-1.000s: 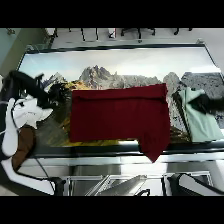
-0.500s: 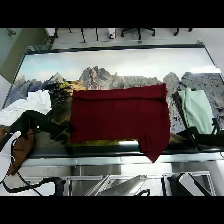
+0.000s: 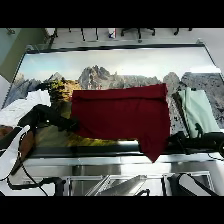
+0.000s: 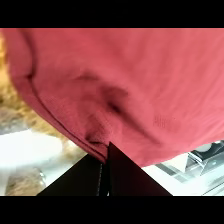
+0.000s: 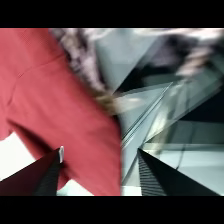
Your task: Fold the shirts.
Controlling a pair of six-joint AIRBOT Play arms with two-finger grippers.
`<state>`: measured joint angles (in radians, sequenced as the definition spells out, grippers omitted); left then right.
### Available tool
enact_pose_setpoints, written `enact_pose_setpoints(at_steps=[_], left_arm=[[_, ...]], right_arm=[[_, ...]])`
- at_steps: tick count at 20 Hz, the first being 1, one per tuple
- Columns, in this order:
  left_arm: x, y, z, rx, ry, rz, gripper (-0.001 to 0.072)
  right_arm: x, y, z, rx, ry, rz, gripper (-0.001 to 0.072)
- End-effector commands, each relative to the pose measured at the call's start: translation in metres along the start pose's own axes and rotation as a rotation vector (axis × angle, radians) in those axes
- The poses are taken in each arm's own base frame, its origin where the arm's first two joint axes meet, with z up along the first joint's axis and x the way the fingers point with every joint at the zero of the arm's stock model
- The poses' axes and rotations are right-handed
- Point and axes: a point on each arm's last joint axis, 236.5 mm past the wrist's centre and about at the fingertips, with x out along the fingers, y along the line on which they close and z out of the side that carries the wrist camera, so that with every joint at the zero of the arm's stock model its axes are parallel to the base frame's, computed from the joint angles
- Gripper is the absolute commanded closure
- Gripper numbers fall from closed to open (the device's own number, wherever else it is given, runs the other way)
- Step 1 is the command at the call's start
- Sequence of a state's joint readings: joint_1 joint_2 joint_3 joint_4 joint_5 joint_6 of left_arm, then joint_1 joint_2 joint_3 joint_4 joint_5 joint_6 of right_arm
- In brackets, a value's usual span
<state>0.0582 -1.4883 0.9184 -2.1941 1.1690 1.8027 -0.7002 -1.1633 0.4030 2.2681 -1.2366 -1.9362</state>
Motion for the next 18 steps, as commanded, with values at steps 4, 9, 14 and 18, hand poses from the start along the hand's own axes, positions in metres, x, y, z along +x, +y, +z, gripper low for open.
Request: enact_pose_setpoints(at_steps=[4, 9, 14, 18], left_arm=[[-0.027, 0.001, 0.008, -0.01, 0.011, 0.026, 0.069], [-0.063, 0.064, -0.022, -0.079, 0.086, 0.319, 0.069], [-0.098, 0.089, -0.046, -0.072, 0.112, 0.489, 0.069], [-0.101, 0.082, -0.042, -0.056, 0.073, 0.481, 0.069]], right_arm=[[0.034, 0.02, 0.022, -0.079, -0.035, 0.035, 0.0559], [0.013, 0.019, 0.024, -0.064, -0.071, -0.039, 0.0693], [-0.038, -0.018, 0.018, -0.039, -0.218, -0.315, 0.0693], [-0.066, 0.063, 0.051, -0.205, -0.417, -0.087, 0.0694]])
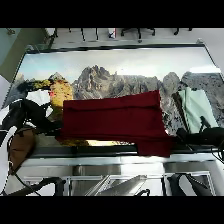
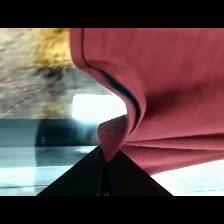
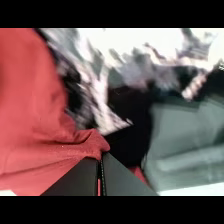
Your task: Fold the shirts.
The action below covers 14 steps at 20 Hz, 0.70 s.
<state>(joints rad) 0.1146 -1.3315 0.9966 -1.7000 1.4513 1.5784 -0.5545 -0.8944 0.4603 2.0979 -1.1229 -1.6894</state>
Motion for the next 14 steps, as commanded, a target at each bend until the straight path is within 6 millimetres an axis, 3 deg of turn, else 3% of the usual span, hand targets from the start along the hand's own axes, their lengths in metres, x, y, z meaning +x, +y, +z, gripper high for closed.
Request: enact_pose_setpoints(at_steps=[1, 3, 6, 10, 14], left_arm=[[-0.014, 0.004, 0.011, 0.017, -0.049, 0.051, 0.069], [-0.03, -0.01, 0.038, 0.06, -0.124, 0.056, 0.069], [-0.048, -0.033, 0.081, 0.1, -0.208, 0.058, 0.069], [-0.052, -0.043, 0.135, 0.105, -0.248, 0.055, 0.069], [-0.037, -0.046, 0.176, 0.099, -0.244, 0.054, 0.069]], right_arm=[[-0.036, 0.061, 0.053, -0.079, -0.227, 0.18, 0.0694], [-0.05, 0.101, 0.089, -0.126, -0.316, 0.252, 0.0694], [-0.042, 0.147, 0.13, -0.21, -0.342, 0.264, 0.0694], [0.001, 0.193, 0.169, -0.273, -0.291, 0.272, 0.0693], [0.061, 0.197, 0.182, -0.274, -0.211, 0.241, 0.0693]])
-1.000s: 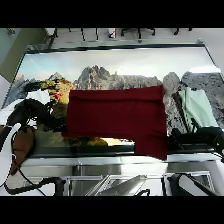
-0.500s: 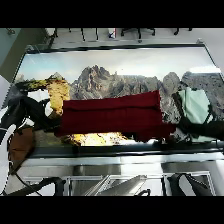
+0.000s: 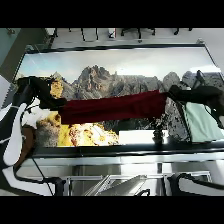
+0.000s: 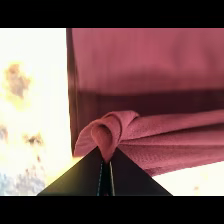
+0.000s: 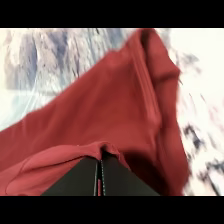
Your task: Fold the shirts.
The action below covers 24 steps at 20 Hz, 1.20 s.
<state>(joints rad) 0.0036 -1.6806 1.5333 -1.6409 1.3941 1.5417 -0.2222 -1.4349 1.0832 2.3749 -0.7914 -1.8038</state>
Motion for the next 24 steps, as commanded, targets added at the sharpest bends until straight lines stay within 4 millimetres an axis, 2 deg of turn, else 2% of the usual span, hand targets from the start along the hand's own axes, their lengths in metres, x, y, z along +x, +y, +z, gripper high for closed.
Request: enact_pose_setpoints(at_steps=[1, 4, 7, 10, 11, 12, 13, 14, 15, 16, 19, 21, 24], left_arm=[[0.02, -0.005, 0.036, -0.002, -0.01, -0.012, 0.069], [0.038, -0.018, 0.054, 0.027, -0.008, -0.011, 0.069], [0.051, -0.027, 0.055, 0.048, 0.022, -0.007, 0.069], [0.051, -0.027, 0.054, 0.049, 0.049, -0.008, 0.069], [0.048, -0.028, 0.057, 0.049, 0.04, -0.01, 0.069], [0.044, -0.032, 0.06, 0.054, 0.028, -0.014, 0.0689], [0.04, -0.038, 0.063, 0.063, 0.015, -0.022, 0.066], [0.036, -0.043, 0.067, 0.064, 0.0, -0.04, 0.0448], [0.031, -0.051, 0.071, 0.067, -0.018, -0.061, 0.0166], [0.026, -0.057, 0.077, 0.075, -0.042, -0.071, 0.0003], [0.012, -0.057, 0.085, 0.079, -0.074, -0.068, 0.0002], [0.0, -0.047, 0.091, 0.062, -0.096, -0.064, 0.0003], [-0.013, -0.026, 0.091, 0.016, -0.102, -0.062, 0.0002]], right_arm=[[0.051, -0.01, -0.001, 0.01, 0.055, -0.013, 0.0693], [0.064, -0.029, -0.009, 0.013, 0.083, -0.048, 0.0693], [0.07, -0.043, -0.017, -0.011, 0.115, -0.086, 0.0693], [0.069, -0.049, -0.016, -0.024, 0.116, -0.101, 0.0693], [0.067, -0.048, -0.014, -0.027, 0.12, -0.097, 0.0611], [0.064, -0.047, -0.013, -0.028, 0.13, -0.091, 0.0333], [0.059, -0.046, -0.013, -0.028, 0.149, -0.082, 0.0159], [0.053, -0.045, -0.013, -0.037, 0.174, -0.069, 0.0121], [0.047, -0.046, -0.014, -0.03, 0.199, -0.059, 0.0115], [0.041, -0.05, -0.016, -0.013, 0.223, -0.052, 0.0112], [0.037, -0.065, -0.031, 0.023, 0.299, -0.043, 0.0111], [0.044, -0.073, -0.043, 0.044, 0.345, -0.037, 0.0111], [0.061, -0.064, -0.049, 0.084, 0.356, 0.042, 0.0112]])
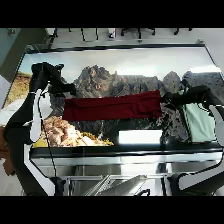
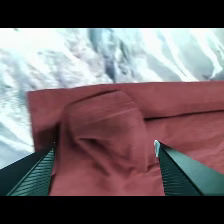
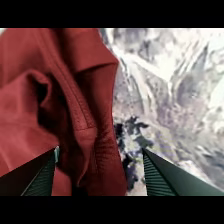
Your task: Fold the shirts.
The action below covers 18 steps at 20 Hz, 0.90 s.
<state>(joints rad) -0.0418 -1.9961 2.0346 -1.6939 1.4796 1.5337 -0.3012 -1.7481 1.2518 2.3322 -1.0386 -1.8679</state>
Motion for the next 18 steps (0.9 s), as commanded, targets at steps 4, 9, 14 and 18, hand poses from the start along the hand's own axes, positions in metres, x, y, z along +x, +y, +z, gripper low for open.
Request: enact_pose_setpoints(at_steps=[4, 9, 14, 18], left_arm=[[-0.031, 0.034, -0.007, -0.126, -0.015, -0.016, 0.0003], [-0.064, 0.003, 0.001, -0.116, -0.088, -0.129, 0.0104], [-0.073, -0.067, 0.017, -0.005, -0.189, -0.188, 0.0689], [-0.027, -0.168, 0.003, 0.149, -0.226, -0.237, 0.0689]], right_arm=[[0.029, 0.005, -0.01, 0.03, 0.067, 0.078, 0.0116], [0.038, 0.013, -0.006, 0.011, 0.074, 0.086, 0.0691], [0.026, 0.026, 0.006, -0.026, 0.044, 0.094, 0.0694], [-0.022, 0.074, 0.016, -0.137, 0.013, 0.149, 0.0695]])
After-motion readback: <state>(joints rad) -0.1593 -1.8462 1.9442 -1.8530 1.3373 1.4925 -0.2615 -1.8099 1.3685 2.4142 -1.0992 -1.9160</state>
